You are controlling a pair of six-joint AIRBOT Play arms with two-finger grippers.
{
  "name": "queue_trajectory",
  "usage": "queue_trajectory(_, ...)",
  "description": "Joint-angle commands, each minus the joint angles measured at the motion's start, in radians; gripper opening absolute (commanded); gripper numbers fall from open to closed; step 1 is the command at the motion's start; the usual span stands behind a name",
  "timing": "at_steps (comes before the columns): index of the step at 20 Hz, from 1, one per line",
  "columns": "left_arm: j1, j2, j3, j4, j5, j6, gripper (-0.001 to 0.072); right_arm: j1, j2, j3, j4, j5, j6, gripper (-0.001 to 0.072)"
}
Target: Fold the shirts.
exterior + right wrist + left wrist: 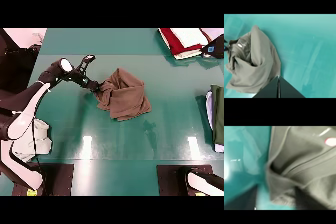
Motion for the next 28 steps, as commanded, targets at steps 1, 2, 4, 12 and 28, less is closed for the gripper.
queue_trajectory(1, 0.004, -0.007, 0.013, -0.048, 0.033, 0.013, 0.0032, 0.000, 0.000, -0.084, 0.002, -0.003, 0.000, 0.0022)
queue_trajectory(2, 0.013, -0.005, 0.037, -0.040, 0.002, 0.008, 0.0027, 0.000, 0.000, -0.124, 0.001, -0.003, 0.000, 0.0021)
queue_trajectory(4, 0.045, 0.013, 0.097, -0.019, -0.074, -0.035, 0.0027, 0.000, 0.000, -0.240, 0.001, -0.003, 0.001, 0.0026)
queue_trajectory(12, 0.111, 0.179, 0.129, 0.022, -0.153, -0.040, 0.0028, 0.049, -0.206, -0.727, 0.271, -0.322, -0.049, 0.0482)
queue_trajectory(28, 0.112, 0.184, 0.129, 0.033, -0.200, -0.046, 0.0027, 0.258, -0.657, -0.295, 0.457, -0.482, -0.142, 0.0020)
